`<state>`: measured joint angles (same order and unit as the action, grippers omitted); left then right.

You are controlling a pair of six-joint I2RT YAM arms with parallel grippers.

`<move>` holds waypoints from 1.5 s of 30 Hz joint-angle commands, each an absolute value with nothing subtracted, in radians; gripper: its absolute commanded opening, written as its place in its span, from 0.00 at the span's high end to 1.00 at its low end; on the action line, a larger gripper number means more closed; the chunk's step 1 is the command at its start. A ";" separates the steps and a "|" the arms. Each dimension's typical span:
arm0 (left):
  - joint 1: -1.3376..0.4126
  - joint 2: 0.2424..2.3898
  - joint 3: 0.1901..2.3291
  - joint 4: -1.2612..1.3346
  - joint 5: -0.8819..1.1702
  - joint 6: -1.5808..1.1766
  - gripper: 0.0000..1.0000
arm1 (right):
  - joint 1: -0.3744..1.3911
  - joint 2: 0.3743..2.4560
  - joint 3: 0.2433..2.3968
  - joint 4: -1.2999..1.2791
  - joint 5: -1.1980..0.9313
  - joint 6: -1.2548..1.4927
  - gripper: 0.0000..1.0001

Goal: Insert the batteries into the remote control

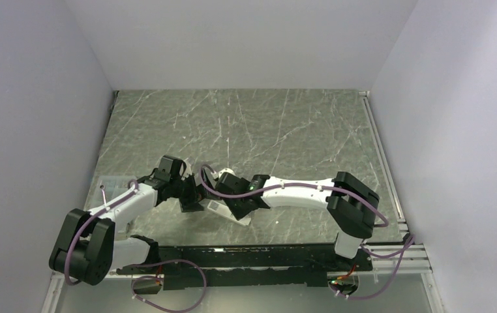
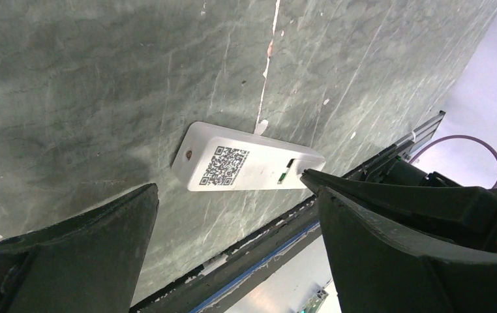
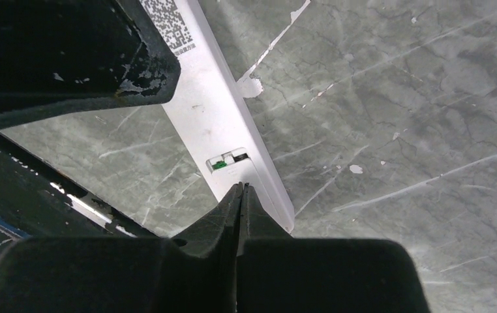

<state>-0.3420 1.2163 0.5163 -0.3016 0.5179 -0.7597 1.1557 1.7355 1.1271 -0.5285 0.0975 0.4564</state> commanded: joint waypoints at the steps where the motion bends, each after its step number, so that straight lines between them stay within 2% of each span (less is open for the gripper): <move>1: -0.345 1.220 0.534 -0.297 0.506 -0.727 0.02 | 1.159 1.675 1.169 -0.547 0.136 0.473 0.97; 6: -0.345 1.229 0.535 -0.291 0.506 -0.718 0.03 | 1.158 1.593 1.134 -0.554 0.150 0.516 0.90; 11: -0.346 1.248 0.538 -0.275 0.507 -0.704 0.12 | 1.154 1.532 1.081 -0.564 0.156 0.570 0.86; 15: -0.346 1.260 0.548 -0.272 0.505 -0.689 0.18 | 1.146 1.493 1.029 -0.557 0.151 0.619 0.78; 19: -0.347 1.277 0.556 -0.264 0.511 -0.676 0.26 | 1.139 1.461 0.977 -0.531 0.121 0.662 0.77; 33: -0.348 1.338 0.549 -0.205 0.533 -0.661 0.64 | 1.118 1.442 0.869 -0.459 0.059 0.785 0.67; 45: -0.351 1.306 0.520 -0.202 0.550 -0.674 0.76 | 1.071 1.451 0.842 -0.451 0.062 0.868 0.66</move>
